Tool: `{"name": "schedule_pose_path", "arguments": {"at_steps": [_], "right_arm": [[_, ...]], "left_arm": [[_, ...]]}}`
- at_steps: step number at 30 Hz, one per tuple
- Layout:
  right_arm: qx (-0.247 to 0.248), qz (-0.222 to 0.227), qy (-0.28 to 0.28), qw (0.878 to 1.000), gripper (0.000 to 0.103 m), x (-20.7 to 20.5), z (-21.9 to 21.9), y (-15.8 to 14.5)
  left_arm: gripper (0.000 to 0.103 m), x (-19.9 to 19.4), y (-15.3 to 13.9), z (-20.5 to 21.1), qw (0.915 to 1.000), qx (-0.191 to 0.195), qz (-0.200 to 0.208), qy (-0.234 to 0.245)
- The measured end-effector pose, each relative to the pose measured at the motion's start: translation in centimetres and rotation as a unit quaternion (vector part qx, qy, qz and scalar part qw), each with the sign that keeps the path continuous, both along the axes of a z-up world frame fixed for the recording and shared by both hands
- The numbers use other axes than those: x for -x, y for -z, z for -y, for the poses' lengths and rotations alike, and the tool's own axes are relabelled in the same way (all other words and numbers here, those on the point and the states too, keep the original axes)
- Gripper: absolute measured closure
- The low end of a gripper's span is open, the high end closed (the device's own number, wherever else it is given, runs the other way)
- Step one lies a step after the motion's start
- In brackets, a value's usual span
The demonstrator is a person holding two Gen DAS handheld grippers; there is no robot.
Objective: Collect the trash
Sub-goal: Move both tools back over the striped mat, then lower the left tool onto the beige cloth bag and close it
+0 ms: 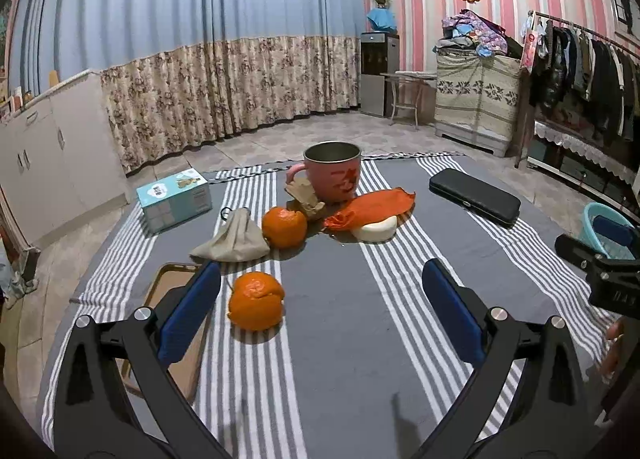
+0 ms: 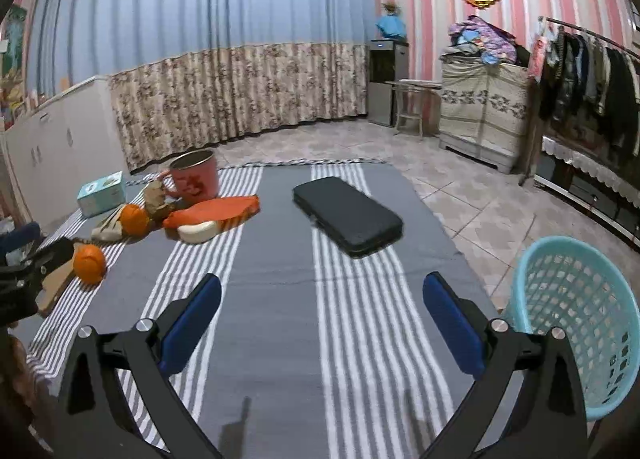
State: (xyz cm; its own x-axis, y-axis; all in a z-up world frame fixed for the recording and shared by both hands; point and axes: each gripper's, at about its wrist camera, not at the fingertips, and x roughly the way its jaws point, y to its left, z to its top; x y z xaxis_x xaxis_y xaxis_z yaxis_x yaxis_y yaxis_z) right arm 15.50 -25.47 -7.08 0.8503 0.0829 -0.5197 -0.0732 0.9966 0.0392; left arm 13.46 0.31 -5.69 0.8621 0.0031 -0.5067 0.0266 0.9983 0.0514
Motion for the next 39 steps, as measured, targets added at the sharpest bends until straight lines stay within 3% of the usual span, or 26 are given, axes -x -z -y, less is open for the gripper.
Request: {"name": "schedule_pose_path", "arguments": {"at_steps": [4, 8, 13, 23, 35, 39], "right_arm": [[0.015, 0.019, -0.002, 1.000, 0.004, 0.1, -0.5, 0.0], [0.025, 0.000, -0.005, 1.000, 0.004, -0.1, -0.9, 0.2], [0.020, -0.009, -0.004, 1.000, 0.004, -0.3, -0.9, 0.2], [0.005, -0.012, 0.001, 1.000, 0.004, -0.9, -1.1, 0.3], [-0.026, -0.052, 0.020, 0.998, 0.004, -3.2, 0.1, 1.4], [-0.023, -0.060, 0.021, 0.998, 0.004, -3.8, 0.1, 1.8]], "left_arm": [[0.006, 0.4, -0.1, -0.7, 0.9999, 0.010, 0.001, 0.003], [0.006, -0.1, 0.1, -1.5, 0.9992, 0.033, -0.020, 0.008], [0.006, -0.2, 0.1, -3.0, 0.9989, 0.043, -0.016, -0.007], [0.005, -1.3, 1.0, -5.6, 0.9974, 0.046, -0.039, -0.039], [0.005, -2.8, 1.9, -7.2, 0.9953, 0.054, -0.061, -0.054], [0.005, -4.8, 2.1, -6.9, 0.9962, 0.027, -0.060, -0.057]]}}
